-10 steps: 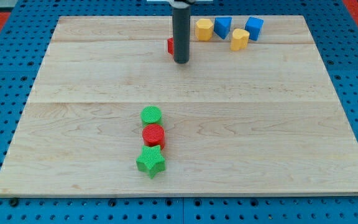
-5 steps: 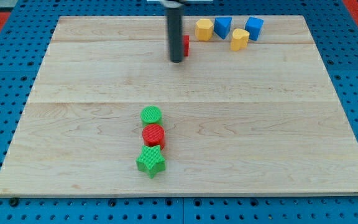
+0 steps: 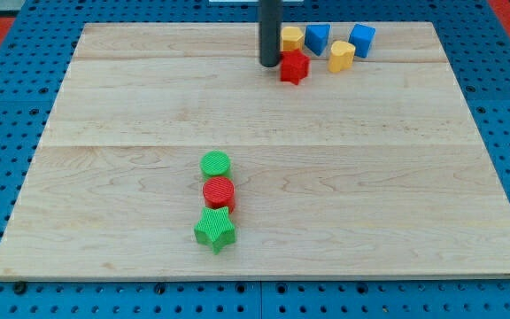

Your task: Slide the red star closer to yellow hexagon

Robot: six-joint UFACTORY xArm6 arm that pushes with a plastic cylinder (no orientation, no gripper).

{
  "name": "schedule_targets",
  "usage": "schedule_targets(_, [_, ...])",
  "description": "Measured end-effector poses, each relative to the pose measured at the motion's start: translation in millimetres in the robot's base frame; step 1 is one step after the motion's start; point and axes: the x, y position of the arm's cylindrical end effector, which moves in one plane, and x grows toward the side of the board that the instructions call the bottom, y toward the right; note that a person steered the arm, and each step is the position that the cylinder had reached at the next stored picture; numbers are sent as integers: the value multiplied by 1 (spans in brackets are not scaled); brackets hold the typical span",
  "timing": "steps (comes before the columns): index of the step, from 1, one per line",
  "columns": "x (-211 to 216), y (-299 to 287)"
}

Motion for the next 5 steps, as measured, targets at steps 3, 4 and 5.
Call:
schedule_targets(3, [40, 59])
schedule_targets(4, [26, 41])
schedule_targets(5, [36, 17])
